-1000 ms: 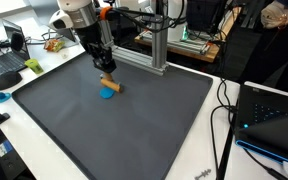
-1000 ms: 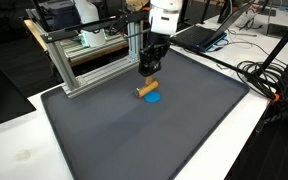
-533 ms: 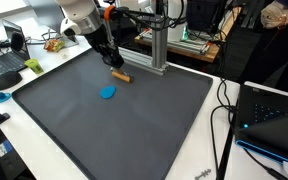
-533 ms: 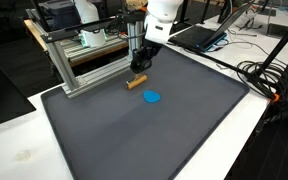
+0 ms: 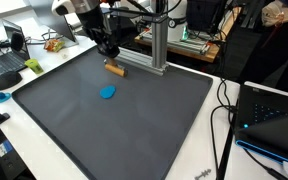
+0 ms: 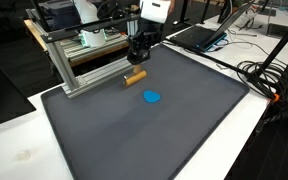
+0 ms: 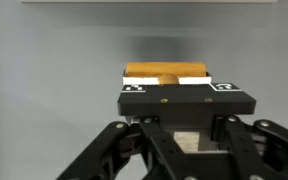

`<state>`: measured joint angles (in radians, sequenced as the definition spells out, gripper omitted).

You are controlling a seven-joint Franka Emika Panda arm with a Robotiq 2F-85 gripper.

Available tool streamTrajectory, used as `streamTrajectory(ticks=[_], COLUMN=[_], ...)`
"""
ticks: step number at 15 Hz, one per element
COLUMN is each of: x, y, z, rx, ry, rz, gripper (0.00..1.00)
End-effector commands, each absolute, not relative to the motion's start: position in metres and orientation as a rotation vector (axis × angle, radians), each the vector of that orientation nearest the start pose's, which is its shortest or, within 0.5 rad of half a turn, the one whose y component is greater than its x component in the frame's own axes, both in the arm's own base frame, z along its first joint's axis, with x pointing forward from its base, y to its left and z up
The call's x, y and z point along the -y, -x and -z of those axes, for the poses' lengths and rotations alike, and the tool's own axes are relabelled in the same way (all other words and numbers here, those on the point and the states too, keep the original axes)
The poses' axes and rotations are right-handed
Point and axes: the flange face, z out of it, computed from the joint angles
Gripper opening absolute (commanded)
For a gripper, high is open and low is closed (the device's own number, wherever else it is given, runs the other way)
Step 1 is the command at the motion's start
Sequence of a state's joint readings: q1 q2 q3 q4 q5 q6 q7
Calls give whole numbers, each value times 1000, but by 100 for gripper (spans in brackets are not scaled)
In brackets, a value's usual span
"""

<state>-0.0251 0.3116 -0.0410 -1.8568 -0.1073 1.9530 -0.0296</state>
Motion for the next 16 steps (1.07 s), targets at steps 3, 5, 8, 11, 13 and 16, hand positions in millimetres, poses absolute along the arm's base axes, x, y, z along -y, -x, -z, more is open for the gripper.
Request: streamTrajectory(ticks=[3,5,8,11,13,16], x=[48,46,41,33,25,6], y=[-538,-517,-483,-451,-432,-408], z=[-416,-434,-451,-461,-464,-465], rx=[-6,-41,-97,-136,-156,-152], ry=[3233,3235,3230,3208,3199,3186], rz=[-183,-135,-91,-44,-8,31], gripper=[23,23,23,23,23,23])
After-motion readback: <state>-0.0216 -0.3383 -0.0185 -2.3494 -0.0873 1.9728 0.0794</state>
